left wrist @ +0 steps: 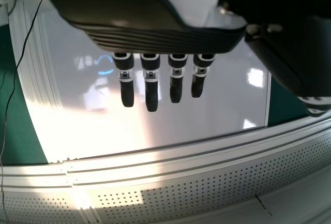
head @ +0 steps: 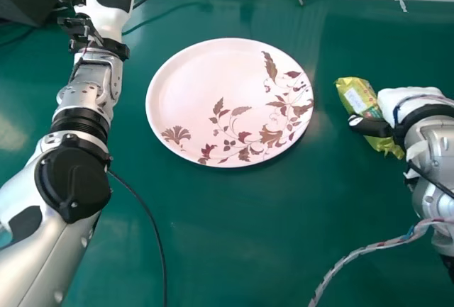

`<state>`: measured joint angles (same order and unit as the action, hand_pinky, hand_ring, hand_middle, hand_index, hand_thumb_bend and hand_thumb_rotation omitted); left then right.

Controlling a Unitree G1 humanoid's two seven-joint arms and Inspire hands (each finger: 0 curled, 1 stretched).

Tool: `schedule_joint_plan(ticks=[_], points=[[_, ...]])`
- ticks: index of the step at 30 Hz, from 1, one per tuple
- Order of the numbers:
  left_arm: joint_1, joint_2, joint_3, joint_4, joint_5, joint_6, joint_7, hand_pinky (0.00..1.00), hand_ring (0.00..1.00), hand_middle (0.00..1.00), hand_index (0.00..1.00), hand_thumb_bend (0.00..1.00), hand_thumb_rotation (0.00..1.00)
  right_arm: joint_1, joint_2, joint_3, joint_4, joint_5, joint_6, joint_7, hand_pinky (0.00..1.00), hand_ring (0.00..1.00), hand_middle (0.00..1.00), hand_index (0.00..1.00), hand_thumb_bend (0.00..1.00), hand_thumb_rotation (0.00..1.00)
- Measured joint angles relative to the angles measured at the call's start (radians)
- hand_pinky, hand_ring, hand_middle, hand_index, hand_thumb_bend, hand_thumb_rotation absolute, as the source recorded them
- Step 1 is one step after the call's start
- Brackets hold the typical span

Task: Pick up biscuit and place it in the plate

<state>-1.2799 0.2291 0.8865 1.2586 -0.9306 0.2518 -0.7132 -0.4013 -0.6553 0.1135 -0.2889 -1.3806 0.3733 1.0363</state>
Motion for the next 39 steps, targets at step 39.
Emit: schedule_joint_plan(ticks=[39], points=[[-0.007,-0.005,0.047,-0.004,-0.064,-0.041,0.039,0.83,0.86,0.95,0.98,1.0,0.38,0.031,0.058,-0.051,-0.116,-0.003,0.046,0.032,0.11,0.41,0.47,0.5,0.49,0.0]])
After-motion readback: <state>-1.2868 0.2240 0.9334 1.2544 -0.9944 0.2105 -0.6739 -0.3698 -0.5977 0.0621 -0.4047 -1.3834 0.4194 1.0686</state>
